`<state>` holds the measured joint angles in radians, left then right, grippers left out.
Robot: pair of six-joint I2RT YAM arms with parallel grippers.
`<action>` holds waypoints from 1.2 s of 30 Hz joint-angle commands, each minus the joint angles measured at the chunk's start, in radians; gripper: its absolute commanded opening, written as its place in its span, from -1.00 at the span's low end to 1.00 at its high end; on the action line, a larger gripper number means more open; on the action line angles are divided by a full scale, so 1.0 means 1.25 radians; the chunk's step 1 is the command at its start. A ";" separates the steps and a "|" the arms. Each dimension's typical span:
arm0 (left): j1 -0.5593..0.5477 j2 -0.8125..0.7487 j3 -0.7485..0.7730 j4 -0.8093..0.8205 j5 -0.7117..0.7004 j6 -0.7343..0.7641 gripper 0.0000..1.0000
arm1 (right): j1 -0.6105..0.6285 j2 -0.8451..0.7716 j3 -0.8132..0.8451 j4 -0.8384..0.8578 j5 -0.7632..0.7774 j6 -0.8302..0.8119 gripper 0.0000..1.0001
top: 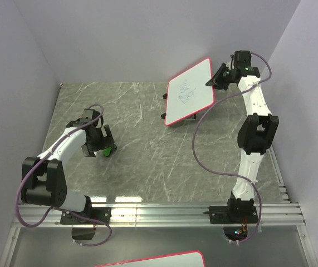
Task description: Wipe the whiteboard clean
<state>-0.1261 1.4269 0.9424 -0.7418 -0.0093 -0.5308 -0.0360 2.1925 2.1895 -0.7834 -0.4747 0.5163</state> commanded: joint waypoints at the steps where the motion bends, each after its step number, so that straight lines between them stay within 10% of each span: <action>1: -0.005 0.005 0.033 0.015 -0.023 0.042 0.93 | 0.078 0.024 -0.030 -0.016 -0.024 -0.026 -1.00; 13: -0.011 -0.038 -0.007 0.186 -0.023 0.196 0.88 | 0.204 -0.059 -0.166 -0.004 -0.036 -0.049 -1.00; 29: -0.062 0.250 0.071 0.132 0.046 0.290 0.55 | 0.219 -0.240 -0.381 0.011 0.023 -0.067 -1.00; 32: -0.066 0.282 0.077 0.149 0.075 0.291 0.43 | 0.218 -0.253 -0.386 0.001 0.034 -0.071 -1.00; 36: -0.067 0.310 0.087 0.136 0.101 0.299 -0.25 | 0.214 -0.275 -0.396 -0.008 0.046 -0.076 -1.00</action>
<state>-0.2028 1.7447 1.0634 -0.5644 0.0383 -0.1711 0.2165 1.8874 1.7252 -0.6704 -0.4713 0.5034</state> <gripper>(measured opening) 0.464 0.182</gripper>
